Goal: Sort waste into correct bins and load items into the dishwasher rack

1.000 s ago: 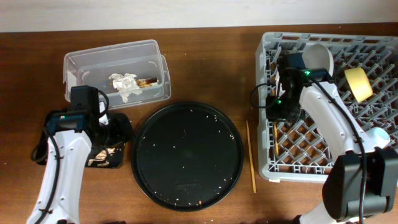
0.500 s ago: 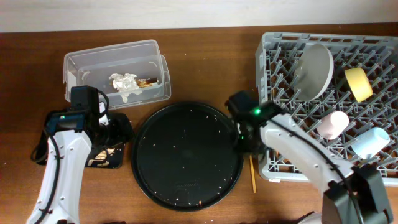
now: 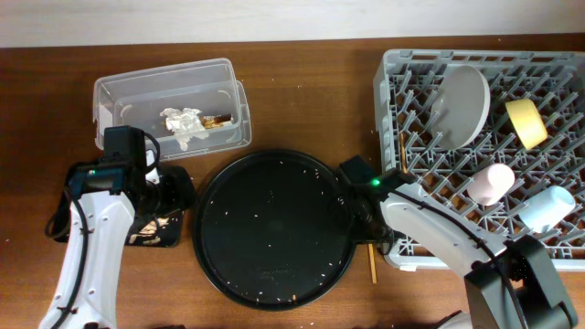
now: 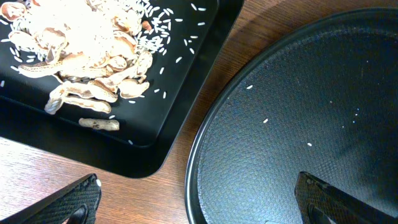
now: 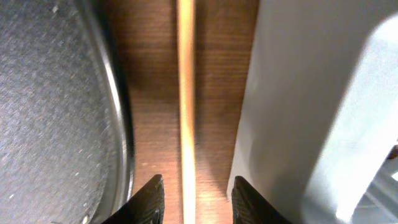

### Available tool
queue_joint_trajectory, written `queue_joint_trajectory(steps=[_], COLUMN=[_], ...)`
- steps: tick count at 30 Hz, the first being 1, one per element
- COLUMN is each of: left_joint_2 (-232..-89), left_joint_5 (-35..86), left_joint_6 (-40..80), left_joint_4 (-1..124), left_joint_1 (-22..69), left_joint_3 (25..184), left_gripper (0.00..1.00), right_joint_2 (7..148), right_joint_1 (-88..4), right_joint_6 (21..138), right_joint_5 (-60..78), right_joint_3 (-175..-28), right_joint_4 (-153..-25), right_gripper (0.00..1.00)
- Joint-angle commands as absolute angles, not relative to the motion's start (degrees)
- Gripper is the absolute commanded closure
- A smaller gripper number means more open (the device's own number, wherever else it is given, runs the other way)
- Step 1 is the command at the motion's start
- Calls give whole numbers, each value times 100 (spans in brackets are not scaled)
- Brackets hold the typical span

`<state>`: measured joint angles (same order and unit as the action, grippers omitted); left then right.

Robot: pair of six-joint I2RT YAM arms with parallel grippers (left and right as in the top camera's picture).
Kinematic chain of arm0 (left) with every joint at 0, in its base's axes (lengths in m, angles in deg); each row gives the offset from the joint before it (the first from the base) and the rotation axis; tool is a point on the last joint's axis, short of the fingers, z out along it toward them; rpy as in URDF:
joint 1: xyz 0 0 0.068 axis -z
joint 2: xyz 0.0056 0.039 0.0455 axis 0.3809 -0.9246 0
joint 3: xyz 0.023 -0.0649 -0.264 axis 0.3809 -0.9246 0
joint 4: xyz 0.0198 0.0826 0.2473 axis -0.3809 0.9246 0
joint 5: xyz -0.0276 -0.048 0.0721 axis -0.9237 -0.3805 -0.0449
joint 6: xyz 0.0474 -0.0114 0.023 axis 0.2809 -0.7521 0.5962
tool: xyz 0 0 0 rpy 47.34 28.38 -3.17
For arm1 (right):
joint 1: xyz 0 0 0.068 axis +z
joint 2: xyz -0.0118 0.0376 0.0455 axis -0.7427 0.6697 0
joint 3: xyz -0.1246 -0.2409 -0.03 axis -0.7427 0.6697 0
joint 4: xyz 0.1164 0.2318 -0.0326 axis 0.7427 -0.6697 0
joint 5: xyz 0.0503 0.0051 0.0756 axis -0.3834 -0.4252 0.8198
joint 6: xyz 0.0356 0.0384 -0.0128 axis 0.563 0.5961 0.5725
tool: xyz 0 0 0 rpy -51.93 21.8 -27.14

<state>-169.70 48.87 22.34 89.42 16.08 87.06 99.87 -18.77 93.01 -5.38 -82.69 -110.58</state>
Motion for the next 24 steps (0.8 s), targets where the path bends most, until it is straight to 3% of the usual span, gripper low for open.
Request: queue_joint_trajectory(steps=[1,5,24], left_joint_2=[-16874,-16874,-16874], left_joint_5=[4828,4828,4826], left_joint_6=[2223,2221,2223], left_joint_4=[8948,8946,8951], left_joint_1=[1628,1628,1628], left_joint_3=[8711,8711,8711], left_gripper=[1,1,1], right_joint_2=[9969,9969,10826], right_joint_1=[-1872,-1870,-1497], right_joint_6=[9235,8822,9196], right_joint_5=[-957,-1117,-706], right_joint_3=[-8241,-8241,-8234], right_joint_4=[-10878,-10885,-10546], right_gripper=[63,63,62])
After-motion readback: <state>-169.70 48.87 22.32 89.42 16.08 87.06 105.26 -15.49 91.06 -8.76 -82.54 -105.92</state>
